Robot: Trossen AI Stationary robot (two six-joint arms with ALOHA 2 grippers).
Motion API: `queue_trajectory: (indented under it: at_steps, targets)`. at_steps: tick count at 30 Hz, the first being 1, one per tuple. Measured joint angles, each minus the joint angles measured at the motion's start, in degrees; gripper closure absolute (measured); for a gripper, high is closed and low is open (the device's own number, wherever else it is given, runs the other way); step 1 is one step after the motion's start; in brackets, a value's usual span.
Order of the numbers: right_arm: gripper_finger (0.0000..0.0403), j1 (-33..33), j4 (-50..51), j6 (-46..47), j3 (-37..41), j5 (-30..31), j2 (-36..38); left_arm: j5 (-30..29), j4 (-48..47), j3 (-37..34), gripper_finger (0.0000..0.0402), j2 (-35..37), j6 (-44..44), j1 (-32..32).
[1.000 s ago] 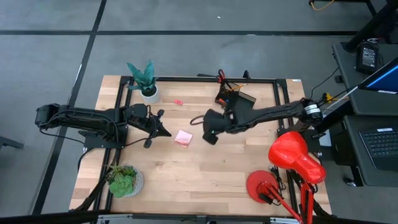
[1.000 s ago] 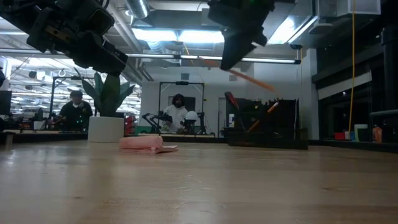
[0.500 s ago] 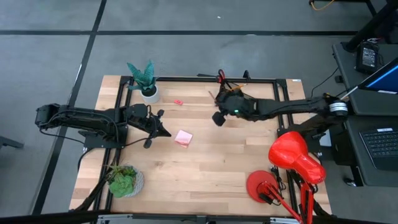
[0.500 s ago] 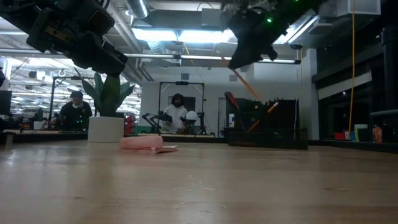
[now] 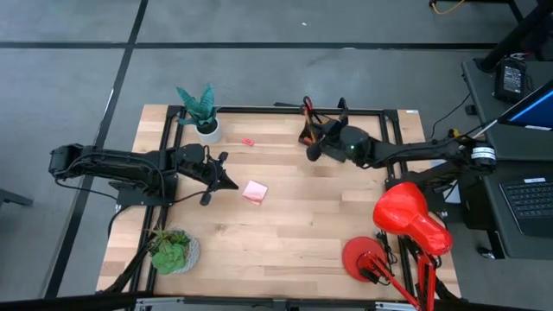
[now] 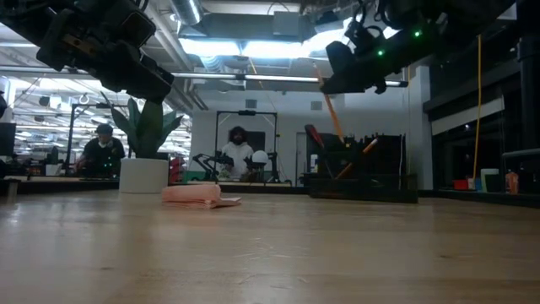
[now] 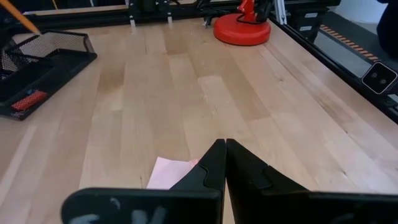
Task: Pick and place office supplies into organizer
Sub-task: Put the pencil into the black desk organizer
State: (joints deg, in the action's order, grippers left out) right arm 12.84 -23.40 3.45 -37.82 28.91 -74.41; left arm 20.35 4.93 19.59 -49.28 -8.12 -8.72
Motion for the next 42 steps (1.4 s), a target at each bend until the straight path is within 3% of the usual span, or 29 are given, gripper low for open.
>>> queue_trajectory:
  at_steps: [21,42]
  targets:
    - [0.0382,10.46,-9.25,-8.43,0.01,-0.02,-1.6,-2.59,0.0,0.0,0.0396,0.0,-0.07,-0.01]
    - [0.0379,13.7,-23.62,-12.6,0.0,-0.05,-14.96,-2.55,-0.45,0.0,0.0396,-0.01,0.0,-0.01]
